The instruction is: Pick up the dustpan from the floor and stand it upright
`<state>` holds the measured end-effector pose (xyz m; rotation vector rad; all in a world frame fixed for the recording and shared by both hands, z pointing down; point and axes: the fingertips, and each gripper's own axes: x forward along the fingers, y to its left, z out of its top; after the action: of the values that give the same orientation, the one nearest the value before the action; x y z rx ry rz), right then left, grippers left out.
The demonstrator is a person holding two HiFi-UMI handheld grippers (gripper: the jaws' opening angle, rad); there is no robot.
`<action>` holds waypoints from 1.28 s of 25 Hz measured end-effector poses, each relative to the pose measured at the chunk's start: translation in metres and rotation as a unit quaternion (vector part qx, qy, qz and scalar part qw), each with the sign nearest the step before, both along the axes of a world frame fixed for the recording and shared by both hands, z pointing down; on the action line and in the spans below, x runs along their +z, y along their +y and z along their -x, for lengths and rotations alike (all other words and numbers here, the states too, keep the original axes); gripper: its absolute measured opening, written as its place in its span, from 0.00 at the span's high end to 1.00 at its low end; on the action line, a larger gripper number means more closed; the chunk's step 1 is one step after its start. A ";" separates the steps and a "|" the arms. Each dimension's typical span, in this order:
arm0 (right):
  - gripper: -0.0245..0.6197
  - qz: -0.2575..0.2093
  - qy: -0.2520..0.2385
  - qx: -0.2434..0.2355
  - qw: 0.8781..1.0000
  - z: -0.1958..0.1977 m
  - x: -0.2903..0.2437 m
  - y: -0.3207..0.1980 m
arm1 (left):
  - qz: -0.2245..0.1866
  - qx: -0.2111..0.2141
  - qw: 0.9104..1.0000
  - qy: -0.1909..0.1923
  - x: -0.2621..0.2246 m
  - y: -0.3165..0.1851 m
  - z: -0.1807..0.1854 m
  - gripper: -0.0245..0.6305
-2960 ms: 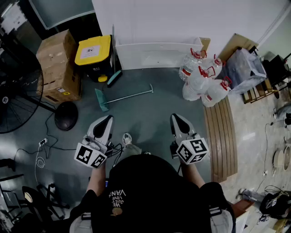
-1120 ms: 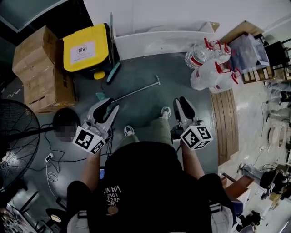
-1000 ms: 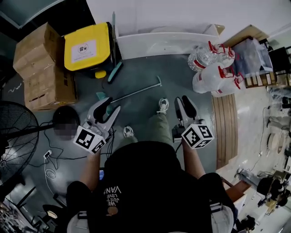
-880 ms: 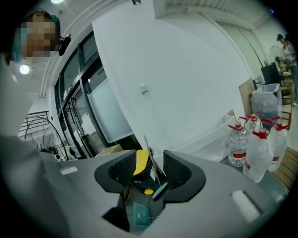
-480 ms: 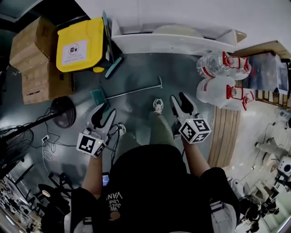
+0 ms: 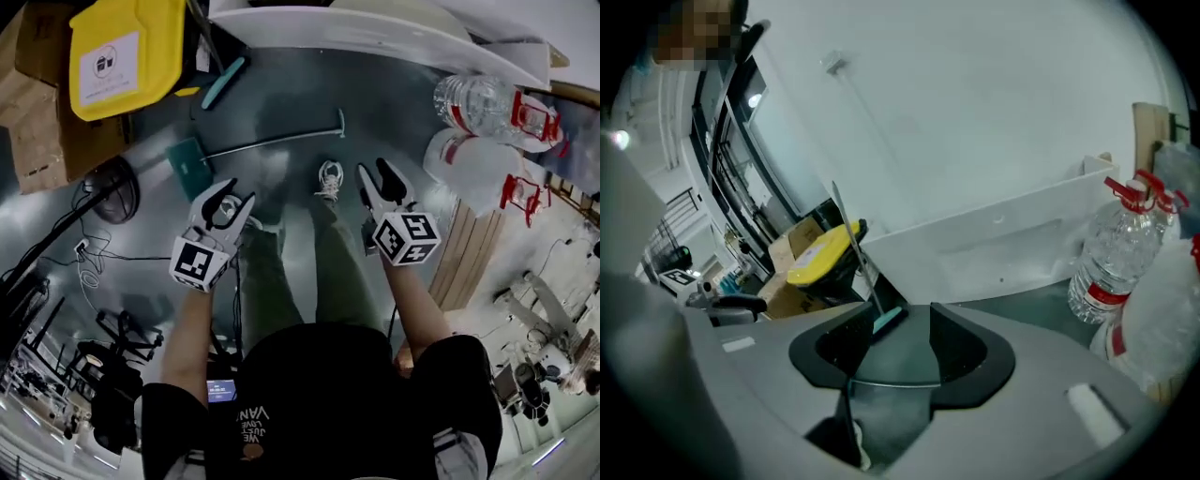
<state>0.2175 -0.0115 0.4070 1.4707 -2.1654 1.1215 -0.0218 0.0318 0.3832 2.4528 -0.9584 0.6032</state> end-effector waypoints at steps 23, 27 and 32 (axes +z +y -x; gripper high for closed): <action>0.71 0.197 0.100 0.061 0.973 -0.009 0.440 0.019 | 0.126 0.086 0.981 -0.122 0.414 0.025 0.050 0.65; 0.71 0.209 0.124 0.034 0.969 -0.025 0.497 0.013 | 0.141 0.085 0.977 -0.137 0.461 0.028 0.056 0.64; 0.71 0.215 0.164 0.008 0.963 -0.038 0.551 -0.001 | 0.151 0.076 0.974 -0.148 0.511 0.026 0.071 0.64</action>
<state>0.2553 -0.0127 0.9583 1.3609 -1.5694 1.1638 -0.0927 0.0576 0.8940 2.2129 -0.7221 1.1074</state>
